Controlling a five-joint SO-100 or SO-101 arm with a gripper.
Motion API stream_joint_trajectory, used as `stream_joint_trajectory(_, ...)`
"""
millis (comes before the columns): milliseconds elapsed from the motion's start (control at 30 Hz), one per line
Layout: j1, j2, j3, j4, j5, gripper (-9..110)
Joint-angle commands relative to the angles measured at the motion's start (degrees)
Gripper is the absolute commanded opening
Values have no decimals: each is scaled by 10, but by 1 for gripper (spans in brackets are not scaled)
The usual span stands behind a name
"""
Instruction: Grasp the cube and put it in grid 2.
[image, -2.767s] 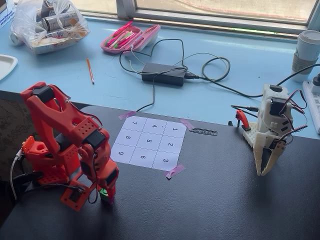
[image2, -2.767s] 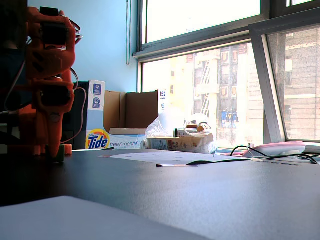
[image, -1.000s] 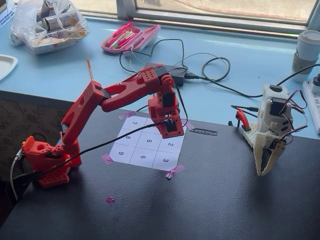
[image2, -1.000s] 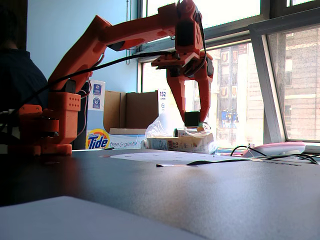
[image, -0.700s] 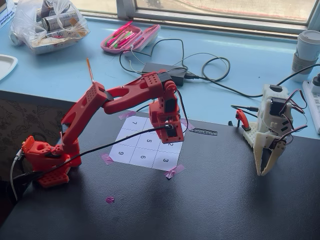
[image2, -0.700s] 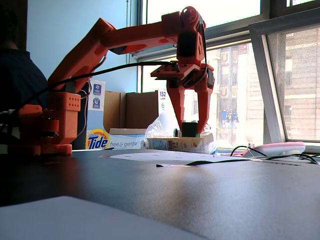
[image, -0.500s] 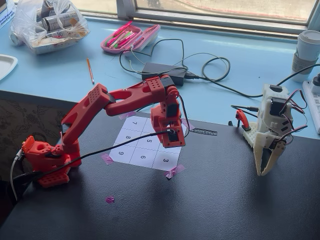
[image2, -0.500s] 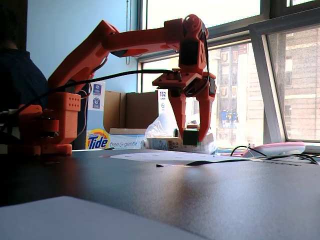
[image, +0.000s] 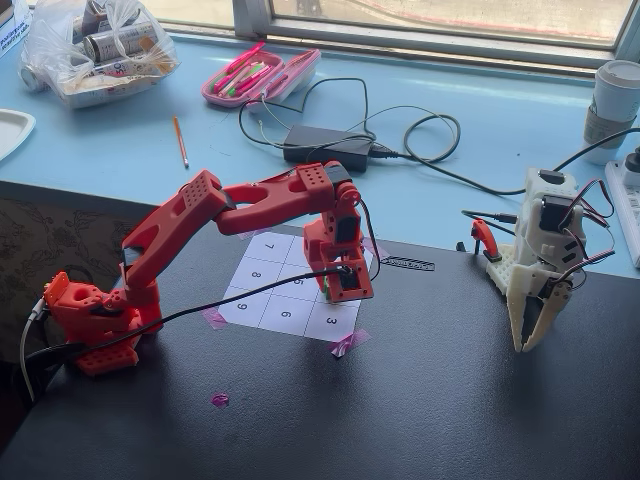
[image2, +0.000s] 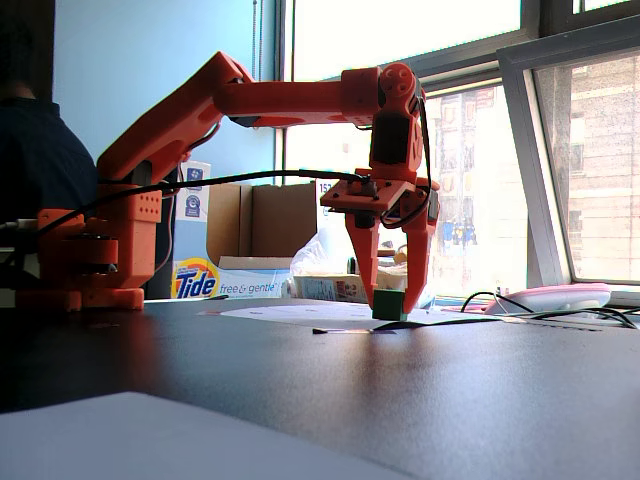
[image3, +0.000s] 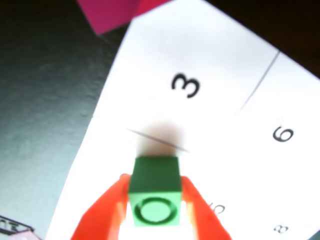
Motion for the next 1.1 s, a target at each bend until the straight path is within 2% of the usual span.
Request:
stream_joint_trajectory(0,-4,2,-9,-8,1,0)
stream_joint_trajectory(100,-5,-1,-9,-6,-2,1)
stream_joint_trajectory(233,-6,3,-10,4,-13,14)
stream_joint_trajectory(333,-6,11,-13,15,-19,18)
stream_joint_trajectory(533,-6,41,-24,47,-23,35)
stream_joint_trajectory(800,8,143,-24,87,-33,38)
stream_joint_trajectory(1067,71,413,59,121,-56,38)
